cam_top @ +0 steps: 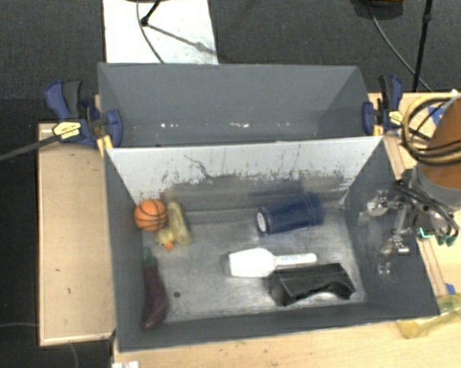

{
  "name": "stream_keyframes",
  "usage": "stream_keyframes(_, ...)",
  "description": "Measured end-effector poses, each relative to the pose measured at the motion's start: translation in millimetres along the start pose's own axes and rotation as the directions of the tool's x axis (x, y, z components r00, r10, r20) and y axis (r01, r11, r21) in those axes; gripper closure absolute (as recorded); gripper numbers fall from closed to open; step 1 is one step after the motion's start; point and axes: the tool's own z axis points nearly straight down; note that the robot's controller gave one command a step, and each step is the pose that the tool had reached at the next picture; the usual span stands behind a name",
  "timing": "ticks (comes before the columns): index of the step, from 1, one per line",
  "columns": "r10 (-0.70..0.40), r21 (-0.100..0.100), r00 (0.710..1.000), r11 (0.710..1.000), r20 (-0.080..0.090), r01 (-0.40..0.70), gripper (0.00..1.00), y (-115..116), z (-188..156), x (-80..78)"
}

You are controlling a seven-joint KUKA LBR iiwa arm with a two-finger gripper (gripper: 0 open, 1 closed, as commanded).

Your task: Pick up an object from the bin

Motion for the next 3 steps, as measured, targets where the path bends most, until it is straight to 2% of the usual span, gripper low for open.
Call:
stream_keyframes(1,-0.004,0.002,1.000,1.000,0.008,0.004,0.00,1,-4,-1.9)
stream_keyframes(2,-0.022,0.007,1.000,1.000,0.019,0.022,0.00,7,10,-2.2)
stream_keyframes(3,0.002,0.002,1.000,1.000,0.012,-0.002,0.00,42,75,-1.9)
